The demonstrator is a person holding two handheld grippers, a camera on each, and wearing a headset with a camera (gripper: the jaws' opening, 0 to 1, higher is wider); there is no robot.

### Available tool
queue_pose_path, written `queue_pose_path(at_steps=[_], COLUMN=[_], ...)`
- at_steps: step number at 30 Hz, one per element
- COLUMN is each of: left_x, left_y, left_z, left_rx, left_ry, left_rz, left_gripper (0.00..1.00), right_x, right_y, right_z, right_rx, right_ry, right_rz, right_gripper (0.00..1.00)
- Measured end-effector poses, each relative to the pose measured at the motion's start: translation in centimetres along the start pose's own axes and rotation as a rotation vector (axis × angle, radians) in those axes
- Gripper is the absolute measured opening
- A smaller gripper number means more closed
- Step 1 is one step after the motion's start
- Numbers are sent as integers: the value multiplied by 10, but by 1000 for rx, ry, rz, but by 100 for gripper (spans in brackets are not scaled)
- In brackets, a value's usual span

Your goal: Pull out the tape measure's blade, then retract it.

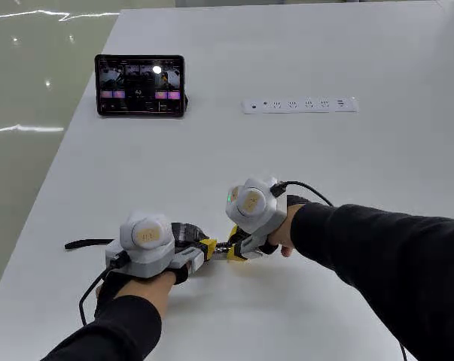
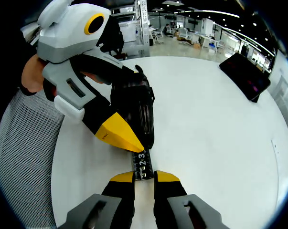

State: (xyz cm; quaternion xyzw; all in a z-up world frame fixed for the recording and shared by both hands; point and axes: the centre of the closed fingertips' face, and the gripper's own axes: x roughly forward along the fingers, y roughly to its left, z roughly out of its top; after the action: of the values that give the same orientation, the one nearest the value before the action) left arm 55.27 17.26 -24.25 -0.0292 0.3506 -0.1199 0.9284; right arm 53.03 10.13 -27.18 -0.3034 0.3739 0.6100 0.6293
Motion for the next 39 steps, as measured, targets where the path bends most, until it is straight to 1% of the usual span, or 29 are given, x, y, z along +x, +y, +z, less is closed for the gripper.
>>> queue_pose_path(at_steps=[12,27,39], left_x=[0,0,-1], left_y=[0,0,0], left_z=[0,0,0], left_rx=[-2,-3,-6], left_ry=[1,2,2], left_rz=[-1,-4,-5], left_gripper=[62,62,62], right_x=[2,6,9], right_y=[1,2,3], right_z=[6,12,17], right_rx=[13,8,14], right_ry=[-9,-11,-25], right_rz=[-5,-14,-14], right_gripper=[11,11,11])
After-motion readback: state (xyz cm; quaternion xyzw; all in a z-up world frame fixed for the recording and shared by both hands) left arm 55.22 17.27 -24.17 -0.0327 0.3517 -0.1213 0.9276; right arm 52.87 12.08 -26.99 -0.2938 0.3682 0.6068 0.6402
